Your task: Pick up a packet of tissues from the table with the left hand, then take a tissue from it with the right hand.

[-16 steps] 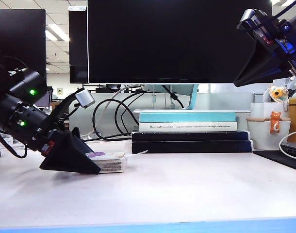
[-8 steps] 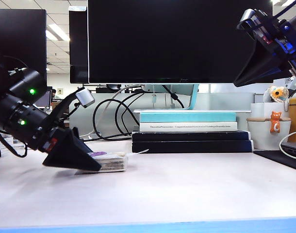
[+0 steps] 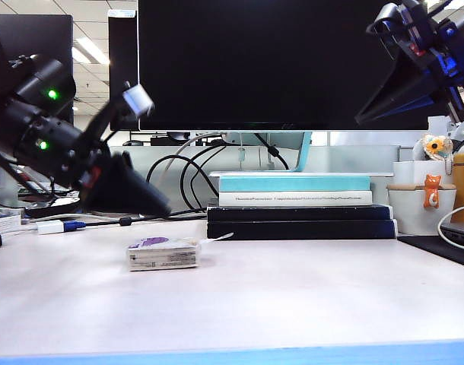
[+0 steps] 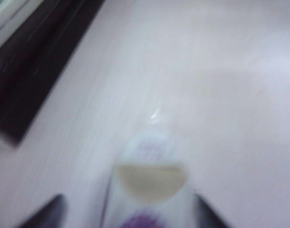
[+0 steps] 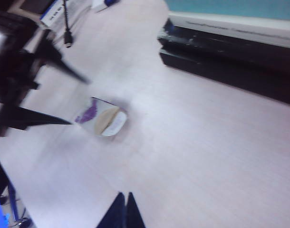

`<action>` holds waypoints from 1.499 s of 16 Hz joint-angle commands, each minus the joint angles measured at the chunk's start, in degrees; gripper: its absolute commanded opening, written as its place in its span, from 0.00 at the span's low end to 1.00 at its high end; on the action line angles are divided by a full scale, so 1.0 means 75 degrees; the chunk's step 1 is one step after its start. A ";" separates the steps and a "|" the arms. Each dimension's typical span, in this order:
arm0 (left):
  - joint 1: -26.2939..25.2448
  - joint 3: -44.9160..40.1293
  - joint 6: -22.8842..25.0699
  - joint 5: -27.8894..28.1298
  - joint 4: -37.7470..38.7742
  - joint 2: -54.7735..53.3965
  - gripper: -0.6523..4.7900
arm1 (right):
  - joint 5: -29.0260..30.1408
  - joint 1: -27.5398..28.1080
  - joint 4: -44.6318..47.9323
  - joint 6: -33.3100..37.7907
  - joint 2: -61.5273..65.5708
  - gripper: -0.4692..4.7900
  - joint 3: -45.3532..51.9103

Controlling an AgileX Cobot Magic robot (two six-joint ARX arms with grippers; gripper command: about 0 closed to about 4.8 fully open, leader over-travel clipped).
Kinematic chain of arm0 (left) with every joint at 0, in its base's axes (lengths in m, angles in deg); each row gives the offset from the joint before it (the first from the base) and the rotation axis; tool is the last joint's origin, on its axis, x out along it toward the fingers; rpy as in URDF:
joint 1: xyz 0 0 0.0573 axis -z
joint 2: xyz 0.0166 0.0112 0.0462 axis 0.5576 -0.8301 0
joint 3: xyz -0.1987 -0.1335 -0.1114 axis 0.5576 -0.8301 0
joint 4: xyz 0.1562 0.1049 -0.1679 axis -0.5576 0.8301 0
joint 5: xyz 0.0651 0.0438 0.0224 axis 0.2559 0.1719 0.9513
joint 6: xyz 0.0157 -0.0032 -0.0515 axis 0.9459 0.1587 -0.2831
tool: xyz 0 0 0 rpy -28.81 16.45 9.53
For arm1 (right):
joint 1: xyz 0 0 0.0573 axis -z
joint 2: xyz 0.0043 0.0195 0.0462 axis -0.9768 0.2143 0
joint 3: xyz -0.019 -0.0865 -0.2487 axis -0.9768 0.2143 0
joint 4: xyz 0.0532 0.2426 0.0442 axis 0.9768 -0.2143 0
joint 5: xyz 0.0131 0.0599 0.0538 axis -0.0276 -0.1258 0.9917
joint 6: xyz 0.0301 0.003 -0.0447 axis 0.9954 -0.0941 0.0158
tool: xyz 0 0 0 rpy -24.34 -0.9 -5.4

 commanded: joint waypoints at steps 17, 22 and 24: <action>-0.0023 -0.0006 0.0233 0.0286 0.0254 -0.0769 0.86 | 0.0344 -0.0009 -0.0041 0.0067 -0.0026 0.07 -0.0032; -0.0020 -0.0009 0.0079 0.0035 0.0283 -0.0886 0.67 | 0.0347 -0.0009 -0.0044 0.0070 -0.0026 0.07 -0.0032; -0.0020 -0.0009 -0.0076 -0.0286 0.0184 -0.0883 0.61 | 0.0347 -0.0009 -0.0044 0.0070 -0.0026 0.07 -0.0032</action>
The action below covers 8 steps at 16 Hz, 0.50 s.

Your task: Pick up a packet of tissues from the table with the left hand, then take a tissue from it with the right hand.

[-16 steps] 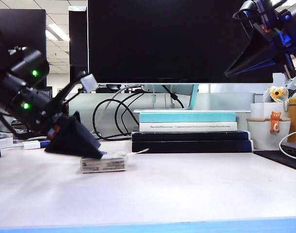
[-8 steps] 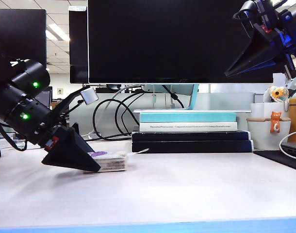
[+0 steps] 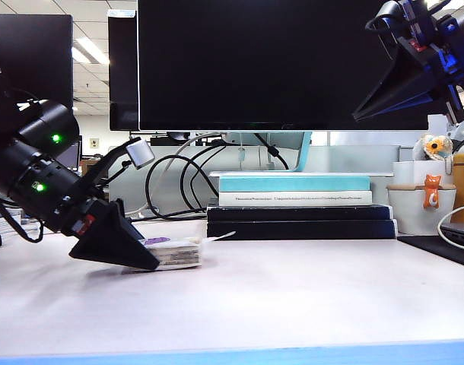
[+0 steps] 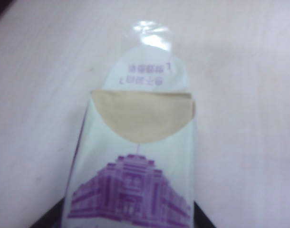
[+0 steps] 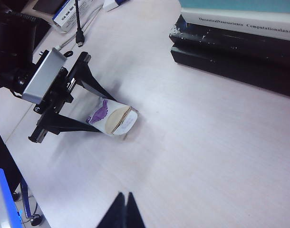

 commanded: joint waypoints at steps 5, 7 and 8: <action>0.0236 0.0009 -0.0335 -0.0659 -0.0117 0.0283 0.61 | 0.0187 -0.0009 -0.0047 0.0000 -0.0026 0.07 -0.0032; 0.0291 0.0009 -0.0341 -0.0586 -0.0090 0.0548 0.61 | 0.0425 -0.0009 -0.0073 0.0070 -0.0026 0.07 -0.0032; 0.0294 0.0009 -0.0391 -0.0600 -0.0079 0.0697 0.61 | 0.0621 -0.0009 -0.0111 0.0152 -0.0026 0.07 -0.0032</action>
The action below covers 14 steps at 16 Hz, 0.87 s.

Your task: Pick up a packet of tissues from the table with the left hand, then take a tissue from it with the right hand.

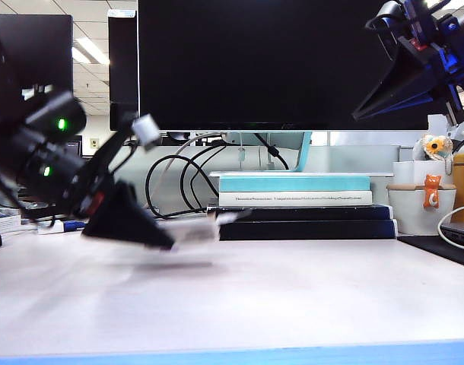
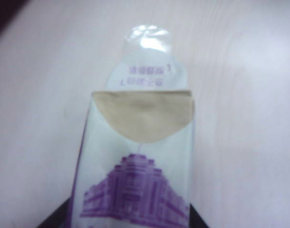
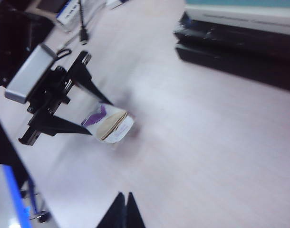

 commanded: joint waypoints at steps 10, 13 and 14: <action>0.1105 0.0032 0.0044 0.1912 0.0029 0.1428 0.63 | 0.2457 -0.0428 -0.0268 0.0734 -0.0026 0.07 -0.0035; 0.2046 0.0032 0.0137 0.2664 -0.0519 0.1460 0.63 | 0.3083 -0.0833 -0.0358 0.0775 -0.0026 0.07 -0.0035; 0.2189 0.0032 0.0137 0.2859 -0.0688 0.1498 0.63 | 0.3060 -0.0839 -0.0455 0.0766 -0.0026 0.07 -0.0035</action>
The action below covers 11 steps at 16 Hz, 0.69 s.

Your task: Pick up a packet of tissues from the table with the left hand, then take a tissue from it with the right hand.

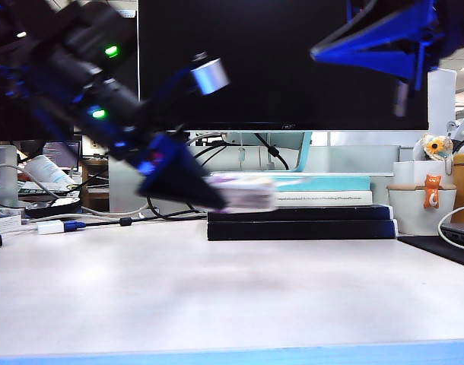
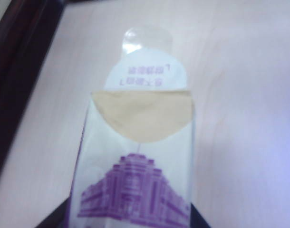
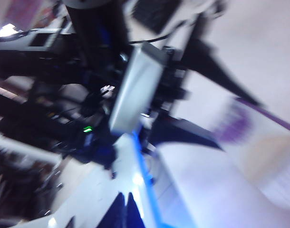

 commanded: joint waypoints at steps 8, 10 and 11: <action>0.0347 0.0026 -0.0577 -0.0134 -0.0848 0.0880 0.63 | 0.0169 -0.0032 -0.0224 -0.0058 -0.0020 0.07 -0.0032; 0.0420 0.0026 -0.0726 -0.0163 -0.0866 0.0950 0.63 | 0.0154 -0.0032 -0.0221 -0.0058 -0.0020 0.07 -0.0032; 0.0469 0.0026 -0.0743 -0.0309 -0.0871 0.0965 0.63 | 0.0131 -0.0035 -0.0201 -0.0058 -0.0017 0.07 -0.0032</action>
